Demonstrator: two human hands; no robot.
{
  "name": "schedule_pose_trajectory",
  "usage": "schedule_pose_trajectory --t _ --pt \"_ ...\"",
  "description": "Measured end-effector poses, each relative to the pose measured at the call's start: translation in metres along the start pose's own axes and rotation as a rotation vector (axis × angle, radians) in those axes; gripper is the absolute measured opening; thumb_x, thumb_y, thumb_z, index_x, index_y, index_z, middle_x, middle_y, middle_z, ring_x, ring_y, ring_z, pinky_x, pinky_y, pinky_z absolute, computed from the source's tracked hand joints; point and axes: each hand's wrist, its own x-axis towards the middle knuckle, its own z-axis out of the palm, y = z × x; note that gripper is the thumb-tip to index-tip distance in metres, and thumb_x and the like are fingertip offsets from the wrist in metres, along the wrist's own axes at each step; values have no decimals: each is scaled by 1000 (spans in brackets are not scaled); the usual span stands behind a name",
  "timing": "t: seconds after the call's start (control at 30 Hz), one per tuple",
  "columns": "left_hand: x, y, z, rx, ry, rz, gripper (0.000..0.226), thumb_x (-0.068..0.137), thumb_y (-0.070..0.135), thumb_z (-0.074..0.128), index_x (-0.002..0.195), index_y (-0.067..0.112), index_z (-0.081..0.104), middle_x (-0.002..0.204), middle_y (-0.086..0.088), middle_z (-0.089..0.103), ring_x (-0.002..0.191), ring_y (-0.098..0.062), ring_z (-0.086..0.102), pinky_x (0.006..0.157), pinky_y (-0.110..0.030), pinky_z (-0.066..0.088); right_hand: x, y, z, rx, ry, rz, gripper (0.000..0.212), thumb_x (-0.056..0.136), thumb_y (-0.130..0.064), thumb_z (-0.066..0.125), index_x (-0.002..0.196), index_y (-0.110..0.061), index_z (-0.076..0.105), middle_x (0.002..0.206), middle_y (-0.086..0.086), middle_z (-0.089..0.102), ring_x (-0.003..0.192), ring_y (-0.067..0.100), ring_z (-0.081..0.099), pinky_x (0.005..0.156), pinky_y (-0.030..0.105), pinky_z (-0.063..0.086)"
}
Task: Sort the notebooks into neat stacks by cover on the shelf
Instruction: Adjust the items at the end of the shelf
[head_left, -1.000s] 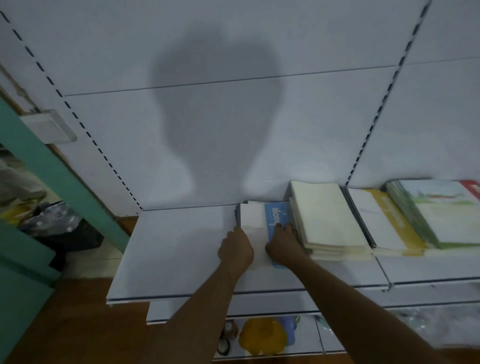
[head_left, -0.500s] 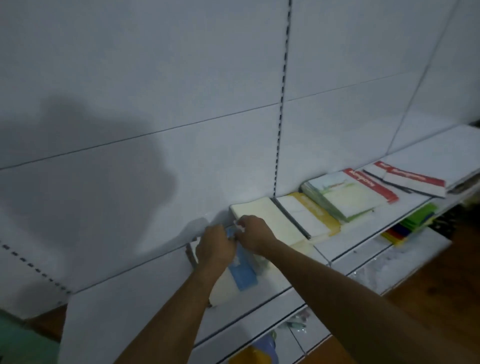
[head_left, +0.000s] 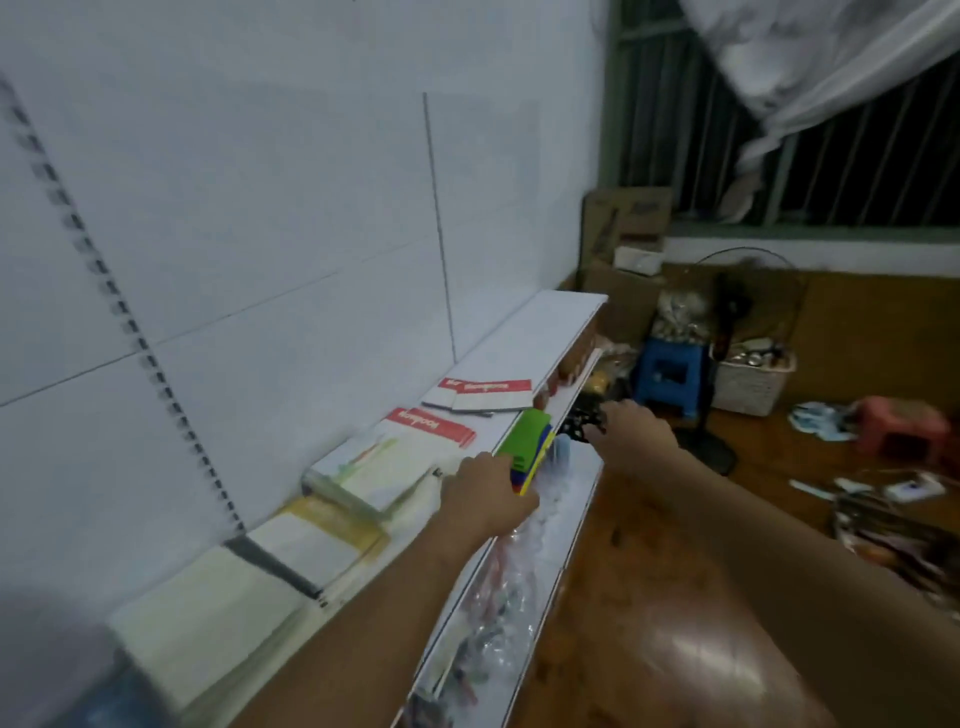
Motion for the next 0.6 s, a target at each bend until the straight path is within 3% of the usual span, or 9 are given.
schedule_pose_trajectory --t 0.13,0.3,0.43,0.6 --pt "58 90 25 40 -93 132 44 83 50 55 109 16 60 105 -8 64 98 -27 59 74 -32 47 19 108 -35 -28 62 114 57 93 -52 39 140 -18 39 137 9 44 124 30 43 103 47 36" --pt "121 169 63 22 -113 215 73 74 67 47 127 18 50 125 -10 57 112 -30 55 90 -45 50 41 202 -64 -20 9 234 58 93 -53 39 139 -18 40 138 8 44 125 29 43 103 47 37" --pt "158 217 77 75 -145 262 73 81 64 49 138 20 41 140 -9 45 128 -29 44 98 -49 45 68 253 -79 -14 -9 278 53 92 -52 39 131 -17 45 132 10 48 119 31 47 99 48 41" --pt "221 259 87 79 -111 312 68 85 61 51 139 23 40 139 -7 46 127 -29 44 97 -46 43 117 292 -88 -6 59 299 59 92 -50 43 140 -17 39 141 8 42 128 29 41 105 48 37"
